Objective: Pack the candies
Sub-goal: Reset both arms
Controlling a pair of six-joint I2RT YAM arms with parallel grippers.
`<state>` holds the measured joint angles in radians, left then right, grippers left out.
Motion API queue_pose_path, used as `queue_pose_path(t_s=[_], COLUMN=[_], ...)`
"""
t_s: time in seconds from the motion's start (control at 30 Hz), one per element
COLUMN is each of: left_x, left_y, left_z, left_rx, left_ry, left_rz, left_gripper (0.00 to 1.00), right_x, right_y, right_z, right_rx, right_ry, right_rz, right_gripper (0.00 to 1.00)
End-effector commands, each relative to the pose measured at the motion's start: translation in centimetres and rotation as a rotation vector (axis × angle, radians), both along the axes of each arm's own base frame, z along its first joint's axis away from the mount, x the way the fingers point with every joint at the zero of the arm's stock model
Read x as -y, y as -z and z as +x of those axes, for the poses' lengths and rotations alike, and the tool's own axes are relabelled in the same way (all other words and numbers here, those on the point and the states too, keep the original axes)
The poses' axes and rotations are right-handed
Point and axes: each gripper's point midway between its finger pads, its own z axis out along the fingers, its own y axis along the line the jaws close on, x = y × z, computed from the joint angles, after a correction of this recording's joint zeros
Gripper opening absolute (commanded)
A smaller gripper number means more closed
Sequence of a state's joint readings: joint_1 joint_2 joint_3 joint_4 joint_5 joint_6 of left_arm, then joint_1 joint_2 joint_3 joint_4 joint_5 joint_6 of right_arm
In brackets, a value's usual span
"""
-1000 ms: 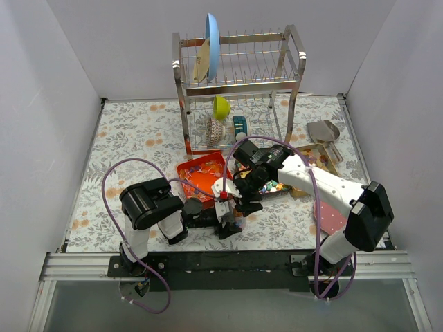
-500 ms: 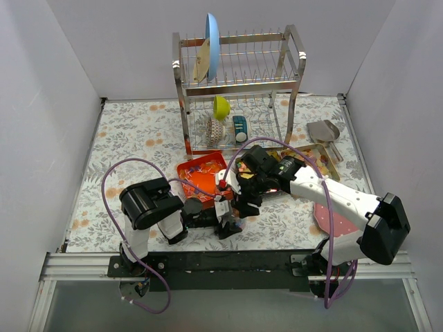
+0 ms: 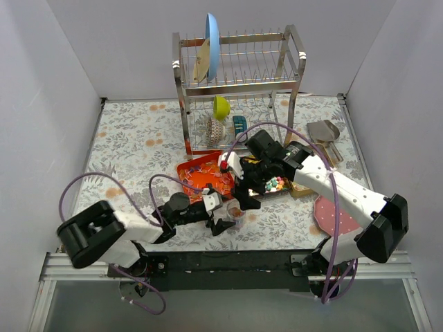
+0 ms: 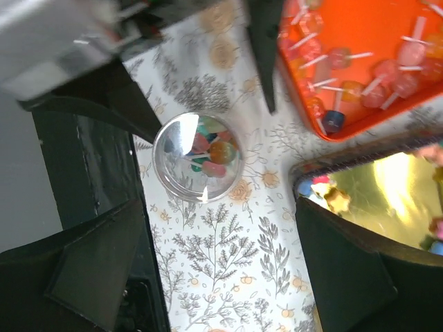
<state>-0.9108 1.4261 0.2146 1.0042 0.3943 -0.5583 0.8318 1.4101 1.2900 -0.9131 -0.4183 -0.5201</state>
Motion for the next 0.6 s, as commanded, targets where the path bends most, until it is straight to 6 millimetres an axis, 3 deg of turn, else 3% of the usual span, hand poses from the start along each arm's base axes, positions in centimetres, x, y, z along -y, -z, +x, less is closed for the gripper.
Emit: queue_pose_path(t_s=[0.0,0.03,0.07,0.13,0.2,0.3,0.33,0.43,0.47,0.57], left_x=[-3.0,-3.8,-4.0,-5.0,-6.2,-7.6,-7.8,-9.4,-10.2,-12.2], left_y=[0.1,0.0,-2.0,-3.9,-3.5,-4.3,-6.3,-8.9,-10.6,-11.8], left_z=[-1.3,-1.8,-2.0,-3.2,-3.7,-2.2,-1.2,1.5,3.0,5.4], left_rx=[0.017,-0.009,0.042,0.103,0.064,0.033,0.062,0.076,0.077,0.037], left_ry=[0.042,0.044,0.069,0.112,0.094,-0.031,-0.084,-0.264,-0.364,-0.51], left_rz=[0.141,0.138,0.083,0.075,0.133,0.187,0.154,0.139,0.119,0.127], left_gripper=[0.98,0.98,0.98,0.98,0.98,0.98,0.98,0.98,0.98,0.98], right_x=[1.8,2.5,3.2,5.3,7.4,9.4,9.6,10.9,11.2,13.0], right_y=[-3.2,-3.1,-3.1,-3.6,-3.4,-4.6,-5.2,-6.1,-5.9,-6.3], right_z=[3.8,4.8,5.6,7.6,9.2,11.1,11.3,12.0,12.0,12.9], right_rx=[0.036,0.048,0.055,0.101,0.128,0.209,0.223,0.264,0.265,0.288], right_ry=[0.272,0.338,0.399,0.507,0.631,0.745,0.76,0.818,0.824,0.899], right_rz=[-0.005,-0.029,-0.044,-0.06,-0.11,-0.124,-0.116,-0.103,-0.105,-0.071], right_gripper=[0.98,0.98,0.98,0.98,0.98,0.98,0.98,0.98,0.98,0.98])
